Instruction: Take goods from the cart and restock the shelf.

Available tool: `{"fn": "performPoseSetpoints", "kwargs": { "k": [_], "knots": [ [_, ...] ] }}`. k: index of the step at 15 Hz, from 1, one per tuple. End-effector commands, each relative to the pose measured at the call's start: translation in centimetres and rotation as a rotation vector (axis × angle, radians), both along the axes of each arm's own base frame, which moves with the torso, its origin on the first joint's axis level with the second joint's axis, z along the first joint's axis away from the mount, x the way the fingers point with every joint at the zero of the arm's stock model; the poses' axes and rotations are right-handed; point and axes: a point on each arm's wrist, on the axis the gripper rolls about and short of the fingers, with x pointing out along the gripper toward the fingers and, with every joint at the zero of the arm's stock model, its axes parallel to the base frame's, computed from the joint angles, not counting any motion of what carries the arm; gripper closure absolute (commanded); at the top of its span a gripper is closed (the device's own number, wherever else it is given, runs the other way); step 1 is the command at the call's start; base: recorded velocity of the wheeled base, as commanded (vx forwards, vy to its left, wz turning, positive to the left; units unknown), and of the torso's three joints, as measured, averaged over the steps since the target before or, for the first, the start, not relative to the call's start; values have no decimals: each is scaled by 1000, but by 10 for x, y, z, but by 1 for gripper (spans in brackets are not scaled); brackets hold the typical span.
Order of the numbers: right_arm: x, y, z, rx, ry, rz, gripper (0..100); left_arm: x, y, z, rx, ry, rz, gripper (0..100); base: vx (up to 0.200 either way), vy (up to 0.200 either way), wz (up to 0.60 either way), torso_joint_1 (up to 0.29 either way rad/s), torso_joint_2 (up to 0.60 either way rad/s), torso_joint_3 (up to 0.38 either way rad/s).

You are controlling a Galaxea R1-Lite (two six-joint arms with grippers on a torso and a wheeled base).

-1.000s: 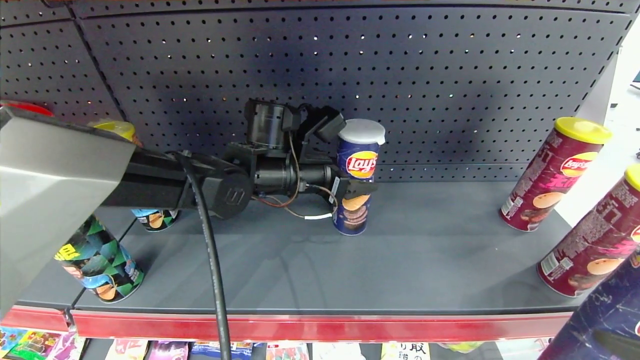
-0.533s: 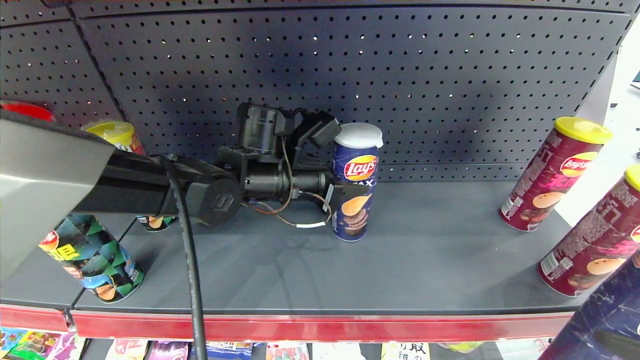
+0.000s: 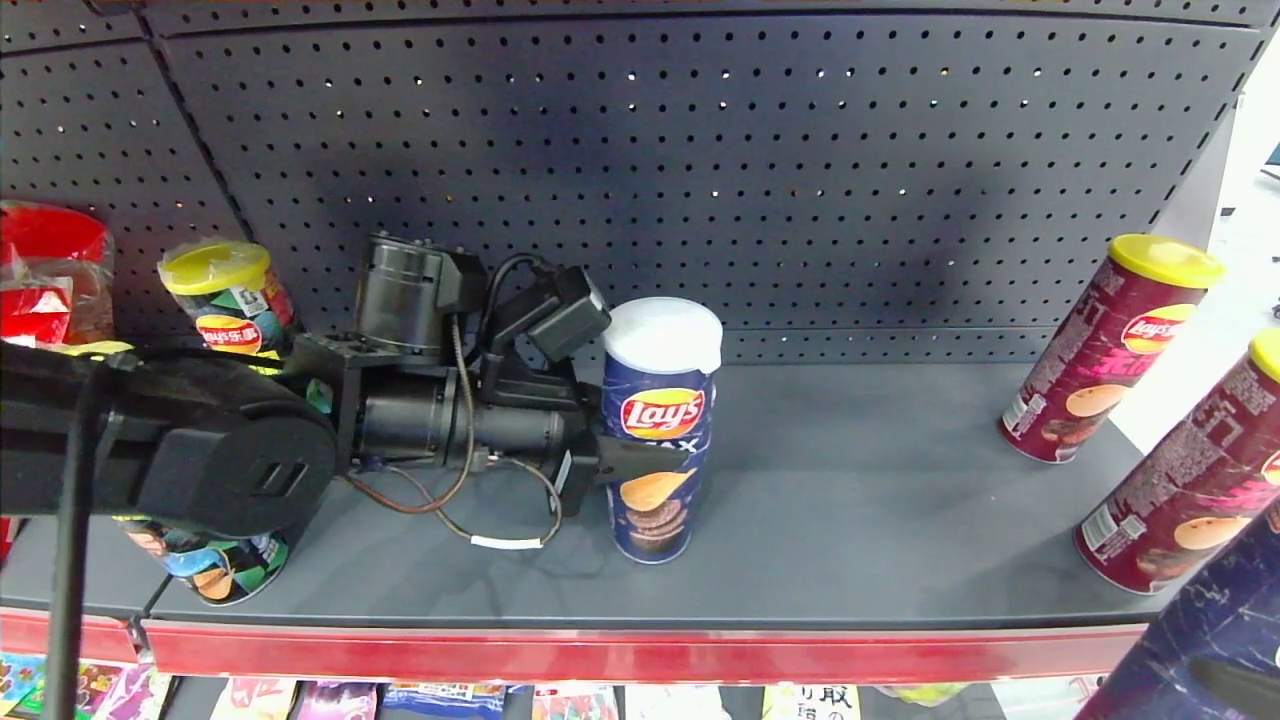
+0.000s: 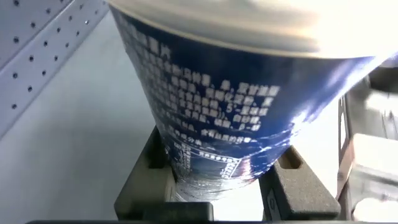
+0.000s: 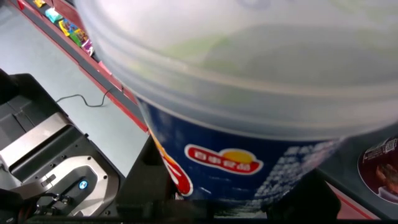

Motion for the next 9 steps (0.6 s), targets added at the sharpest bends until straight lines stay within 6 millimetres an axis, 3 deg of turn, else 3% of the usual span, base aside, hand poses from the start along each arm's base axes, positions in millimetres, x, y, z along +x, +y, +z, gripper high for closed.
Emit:
{"fn": "performPoseSetpoints", "kwargs": {
  "k": [1, 9],
  "knots": [
    [0, 0, 0, 1, -2, 1, 100, -4, 13, -2, 10, -41, -26, 100, 0, 0, 0, 0, 0, 0],
    [1, 0, 0, -1, 3, 1, 100, -17, 18, -7, 3, -2, -77, 100, 0, 0, 0, 0, 0, 0]
  ]
}}
